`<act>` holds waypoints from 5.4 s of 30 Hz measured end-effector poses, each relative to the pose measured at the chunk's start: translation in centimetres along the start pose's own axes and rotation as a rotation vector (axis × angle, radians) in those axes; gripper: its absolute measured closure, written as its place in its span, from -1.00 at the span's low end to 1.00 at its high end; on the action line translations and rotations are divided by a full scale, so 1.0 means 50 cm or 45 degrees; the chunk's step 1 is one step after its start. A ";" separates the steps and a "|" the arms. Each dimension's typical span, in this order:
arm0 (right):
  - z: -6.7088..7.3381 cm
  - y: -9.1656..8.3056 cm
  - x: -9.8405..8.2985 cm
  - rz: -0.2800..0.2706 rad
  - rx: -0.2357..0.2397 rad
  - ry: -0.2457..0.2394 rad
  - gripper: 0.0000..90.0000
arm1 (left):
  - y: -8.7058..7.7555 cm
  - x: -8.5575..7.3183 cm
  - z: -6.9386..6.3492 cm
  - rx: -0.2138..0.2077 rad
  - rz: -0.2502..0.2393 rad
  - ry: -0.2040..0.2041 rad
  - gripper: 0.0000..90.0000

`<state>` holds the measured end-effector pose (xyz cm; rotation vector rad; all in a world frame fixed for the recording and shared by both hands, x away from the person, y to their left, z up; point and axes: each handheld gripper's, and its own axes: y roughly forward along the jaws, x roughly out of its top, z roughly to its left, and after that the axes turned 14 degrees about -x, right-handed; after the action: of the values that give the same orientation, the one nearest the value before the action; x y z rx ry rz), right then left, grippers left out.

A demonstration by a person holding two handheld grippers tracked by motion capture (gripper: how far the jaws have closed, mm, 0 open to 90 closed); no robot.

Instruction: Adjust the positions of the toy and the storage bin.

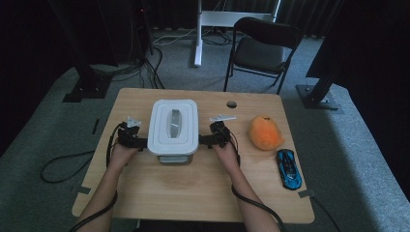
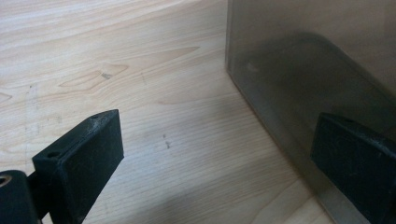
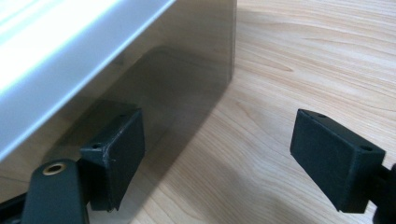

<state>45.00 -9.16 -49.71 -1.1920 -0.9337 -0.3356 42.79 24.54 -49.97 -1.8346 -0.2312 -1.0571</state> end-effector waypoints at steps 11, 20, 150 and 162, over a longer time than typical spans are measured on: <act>-0.041 -0.034 -0.022 0.006 -0.020 -0.018 -0.62 | 0.027 0.016 -0.045 -0.034 0.013 0.031 -0.93; -0.075 -0.055 -0.044 0.028 -0.012 -0.011 -0.62 | 0.044 0.029 -0.081 -0.048 0.022 0.053 -0.93; -0.092 -0.146 -0.138 -0.009 0.107 -0.124 -0.56 | -0.050 -0.079 -0.254 -0.167 0.029 0.191 -0.98; -0.102 -0.142 -0.164 0.003 0.026 -0.165 -0.69 | -0.059 -0.103 -0.228 -0.226 0.042 0.150 -0.98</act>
<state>37.54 -18.33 -51.78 -1.2069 -1.0454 -0.2486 31.61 18.23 -50.14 -1.9183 -0.0376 -1.1897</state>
